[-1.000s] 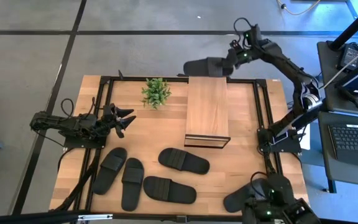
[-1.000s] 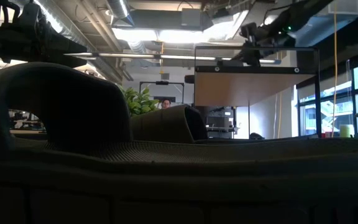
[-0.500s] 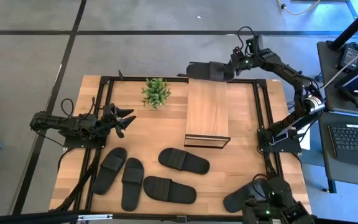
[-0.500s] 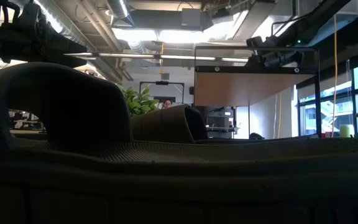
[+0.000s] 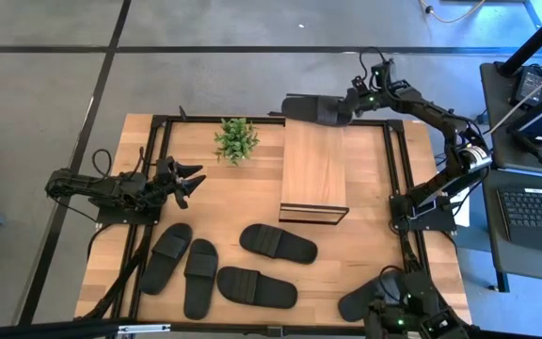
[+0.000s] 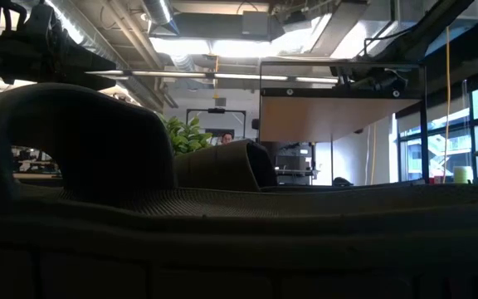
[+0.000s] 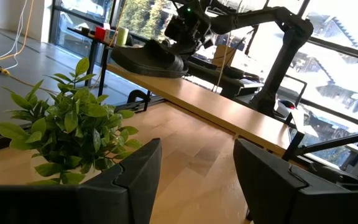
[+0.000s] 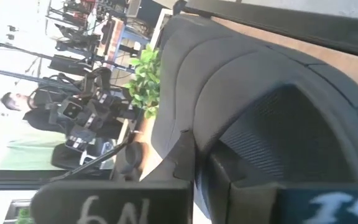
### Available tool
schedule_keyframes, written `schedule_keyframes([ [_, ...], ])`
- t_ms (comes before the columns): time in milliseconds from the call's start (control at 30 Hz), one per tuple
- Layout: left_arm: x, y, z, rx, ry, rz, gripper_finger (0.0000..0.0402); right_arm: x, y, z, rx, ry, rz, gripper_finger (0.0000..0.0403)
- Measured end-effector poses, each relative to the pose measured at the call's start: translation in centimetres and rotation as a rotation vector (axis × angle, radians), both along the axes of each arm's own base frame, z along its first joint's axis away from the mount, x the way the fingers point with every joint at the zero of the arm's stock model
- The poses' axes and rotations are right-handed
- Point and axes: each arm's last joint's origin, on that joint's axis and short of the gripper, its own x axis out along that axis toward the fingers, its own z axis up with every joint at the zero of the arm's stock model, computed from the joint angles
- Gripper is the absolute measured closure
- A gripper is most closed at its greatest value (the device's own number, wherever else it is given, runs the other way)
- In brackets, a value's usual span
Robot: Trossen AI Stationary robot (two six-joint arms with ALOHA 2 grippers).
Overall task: Pick and place slides into the shelf
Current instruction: Put the black slide on the shelf
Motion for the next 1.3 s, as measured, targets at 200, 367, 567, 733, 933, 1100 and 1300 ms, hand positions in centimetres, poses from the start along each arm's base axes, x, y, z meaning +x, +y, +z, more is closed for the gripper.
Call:
schedule_keyframes([
  [200, 0.0, 0.0, 0.01, 0.0, 0.0, 0.0, 0.0207, -0.01, -0.03, -0.09, -0.044, 0.008, 0.005, 0.0366],
  [367, 0.0, 0.0, 0.0, 0.0, 0.0, 0.0, 0.0207, 0.03, -0.15, 0.02, -0.065, 0.003, 0.001, 0.0349],
  [567, 0.0, 0.0, 0.01, 0.0, 0.0, 0.0, 0.0207, 0.06, -0.21, 0.08, -0.077, -0.001, 0.001, 0.0345],
  [733, 0.0, 0.0, 0.01, 0.0, -0.001, 0.0, 0.0207, 0.06, -0.21, 0.07, -0.076, -0.001, 0.001, 0.0331],
  [933, 0.0, 0.0, 0.02, 0.0, -0.001, 0.0, 0.0207, 0.06, -0.22, 0.04, -0.073, 0.0, 0.0, 0.0285],
  [1100, 0.0, 0.0, 0.02, 0.0, -0.001, 0.0, 0.0207, 0.06, -0.22, 0.04, -0.07, -0.001, -0.001, 0.0253],
  [1300, 0.0, 0.0, 0.01, 0.0, -0.001, 0.0, 0.0207, 0.06, -0.22, 0.04, -0.052, -0.002, -0.008, 0.024],
])
